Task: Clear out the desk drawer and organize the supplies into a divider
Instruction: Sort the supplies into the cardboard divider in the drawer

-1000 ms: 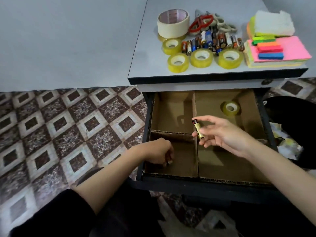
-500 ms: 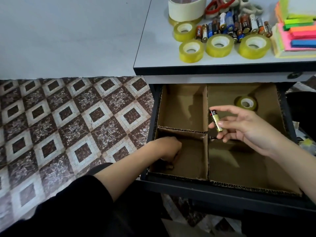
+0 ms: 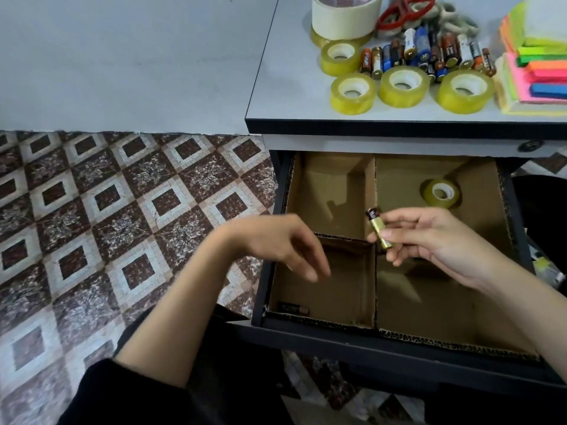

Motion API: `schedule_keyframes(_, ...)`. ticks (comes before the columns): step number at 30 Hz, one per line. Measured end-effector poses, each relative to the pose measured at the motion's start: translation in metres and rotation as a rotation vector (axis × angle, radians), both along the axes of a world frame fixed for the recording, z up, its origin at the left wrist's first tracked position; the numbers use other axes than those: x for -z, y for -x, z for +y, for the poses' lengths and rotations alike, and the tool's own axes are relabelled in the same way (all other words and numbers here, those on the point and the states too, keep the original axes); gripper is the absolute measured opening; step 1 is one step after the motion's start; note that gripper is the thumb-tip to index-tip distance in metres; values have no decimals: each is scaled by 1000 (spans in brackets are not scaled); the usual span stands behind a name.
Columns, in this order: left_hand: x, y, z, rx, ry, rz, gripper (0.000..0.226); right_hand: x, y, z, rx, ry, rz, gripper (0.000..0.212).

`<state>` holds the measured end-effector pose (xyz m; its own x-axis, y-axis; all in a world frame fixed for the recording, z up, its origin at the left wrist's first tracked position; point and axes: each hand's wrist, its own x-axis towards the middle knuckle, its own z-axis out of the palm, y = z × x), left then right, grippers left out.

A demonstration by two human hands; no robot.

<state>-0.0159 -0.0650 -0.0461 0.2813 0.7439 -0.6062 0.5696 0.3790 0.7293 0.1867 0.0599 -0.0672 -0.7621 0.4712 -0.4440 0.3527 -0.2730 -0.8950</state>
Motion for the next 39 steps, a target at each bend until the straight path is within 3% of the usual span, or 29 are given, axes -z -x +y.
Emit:
schedule_keyframes(2,-10,17,-7,-280,-118,-103,6,-6,2,-11,-100,-56,-20,21)
schedule_keyframes(4,0,29,-8,-702,-317,-91,12,-7,8,-27,-227,-128,-73,17)
schedule_keyframes(5,9,32,-5,-877,-429,7,13,-5,12,-36,-290,-164,-119,17)
schedule_keyframes(7,28,32,4,-994,-582,359,15,3,22,-51,-403,-245,-212,15)
schedule_keyframes(9,43,29,11,-930,-621,527,21,18,33,-62,-491,-398,-259,12)
schedule_keyframes(11,51,25,16,-845,-621,538,27,34,45,-70,-565,-584,-288,13)
schedule_keyframes(14,55,26,20,-768,-655,612,34,53,61,-78,-628,-684,-372,17)
schedule_keyframes(21,54,30,21,-747,-672,584,39,82,76,-80,-660,-693,-500,21)
schedule_keyframes(30,54,30,23,-738,-654,595,40,88,76,-84,-665,-622,-466,45)
schedule_keyframes(34,54,28,23,-708,-641,621,43,78,71,-83,-603,-653,-424,36)
schedule_keyframes(37,54,24,20,-704,-625,631,44,54,65,-79,-533,-726,-342,8)
schedule_keyframes(39,55,23,18,-709,-608,637,43,38,63,-74,-488,-728,-297,13)
